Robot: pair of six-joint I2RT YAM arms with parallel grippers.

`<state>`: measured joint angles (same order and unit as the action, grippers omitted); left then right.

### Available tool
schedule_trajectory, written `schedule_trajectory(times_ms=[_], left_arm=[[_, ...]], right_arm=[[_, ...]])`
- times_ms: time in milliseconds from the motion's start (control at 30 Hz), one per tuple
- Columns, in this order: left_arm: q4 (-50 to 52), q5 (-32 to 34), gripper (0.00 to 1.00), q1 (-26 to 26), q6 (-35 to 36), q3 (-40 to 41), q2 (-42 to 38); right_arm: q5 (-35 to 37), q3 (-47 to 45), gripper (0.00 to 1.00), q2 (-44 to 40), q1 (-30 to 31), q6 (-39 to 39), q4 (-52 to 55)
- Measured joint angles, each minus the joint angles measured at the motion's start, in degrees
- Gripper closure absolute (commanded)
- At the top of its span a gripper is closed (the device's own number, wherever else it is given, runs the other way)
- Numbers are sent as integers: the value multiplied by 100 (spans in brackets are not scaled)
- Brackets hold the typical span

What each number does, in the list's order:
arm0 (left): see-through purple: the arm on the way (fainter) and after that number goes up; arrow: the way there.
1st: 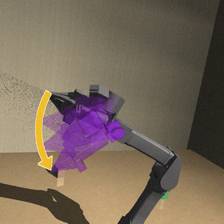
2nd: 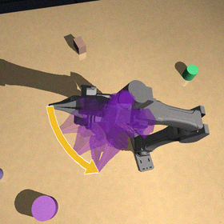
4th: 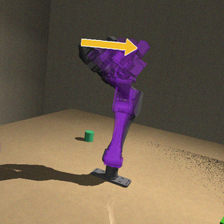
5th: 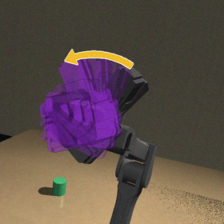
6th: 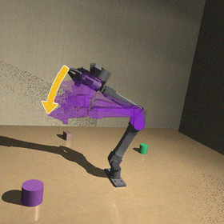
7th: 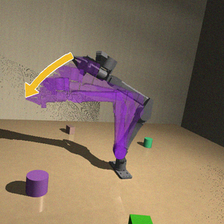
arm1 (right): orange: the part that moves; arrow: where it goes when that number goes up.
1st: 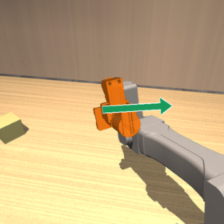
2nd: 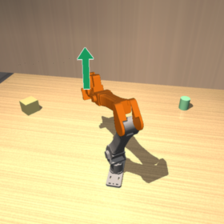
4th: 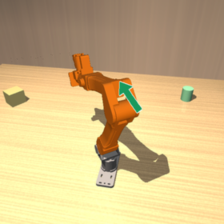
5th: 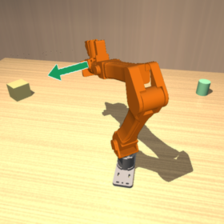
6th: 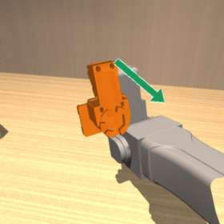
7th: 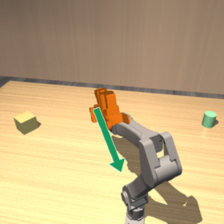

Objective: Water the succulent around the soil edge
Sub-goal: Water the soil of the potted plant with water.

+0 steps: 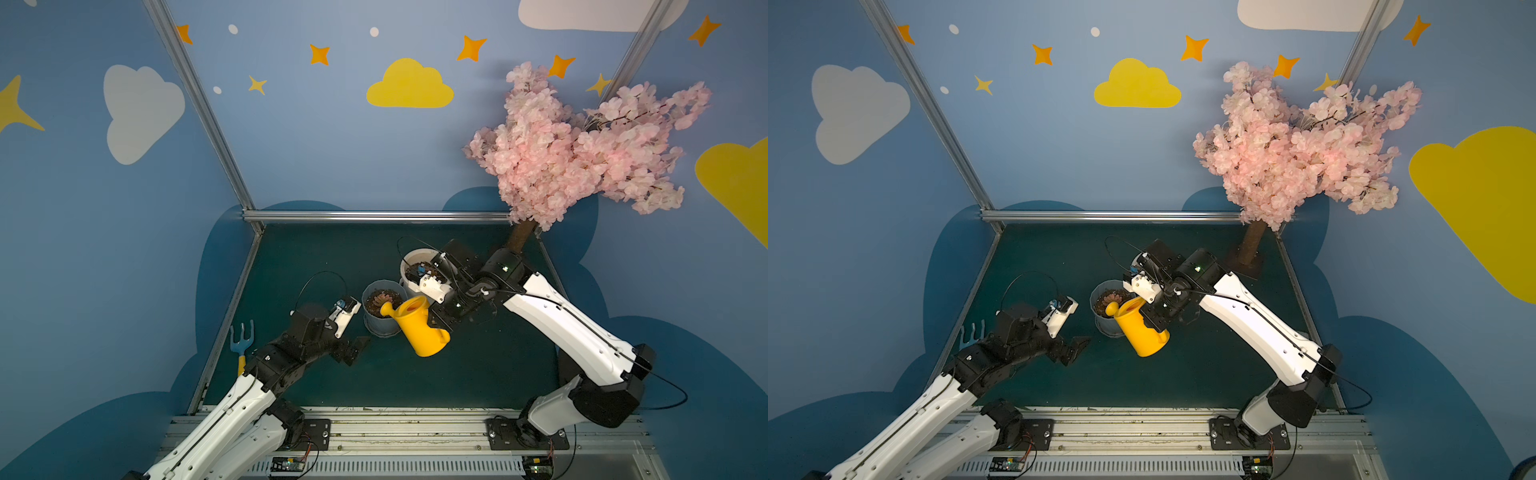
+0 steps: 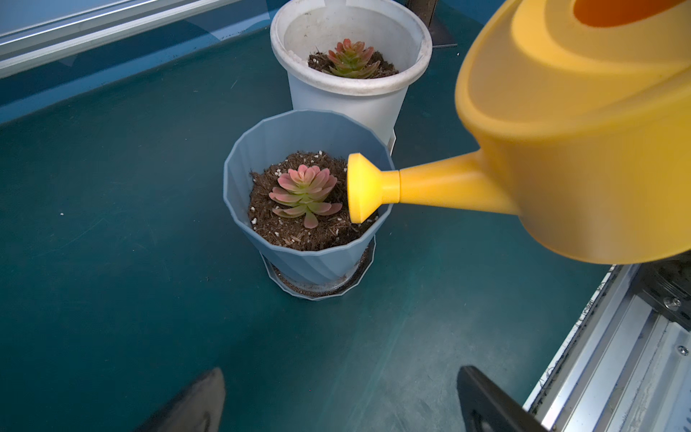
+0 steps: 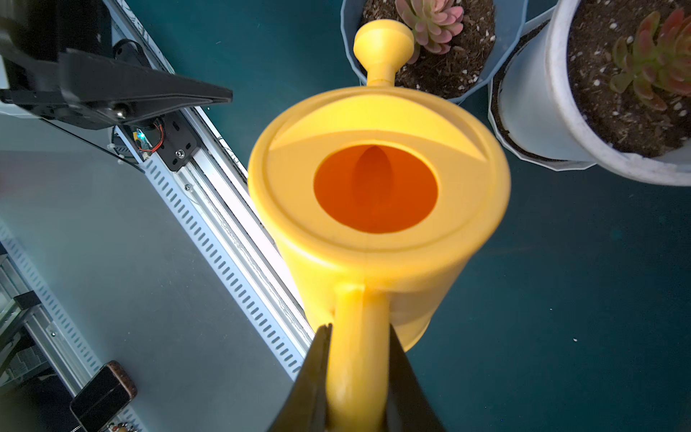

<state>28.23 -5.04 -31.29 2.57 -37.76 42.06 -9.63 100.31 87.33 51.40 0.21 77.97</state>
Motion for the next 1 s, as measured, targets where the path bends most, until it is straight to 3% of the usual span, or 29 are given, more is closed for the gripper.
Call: schedule_trajectory(times_ms=[633,1000], left_arm=[[0,-76,0,0,0,0,0],[0,-85,0,0,0,0,-4]], right_arm=[[334,-273,100,-350,0,136,-28],[492,-881,100,-761,4,376,-376]])
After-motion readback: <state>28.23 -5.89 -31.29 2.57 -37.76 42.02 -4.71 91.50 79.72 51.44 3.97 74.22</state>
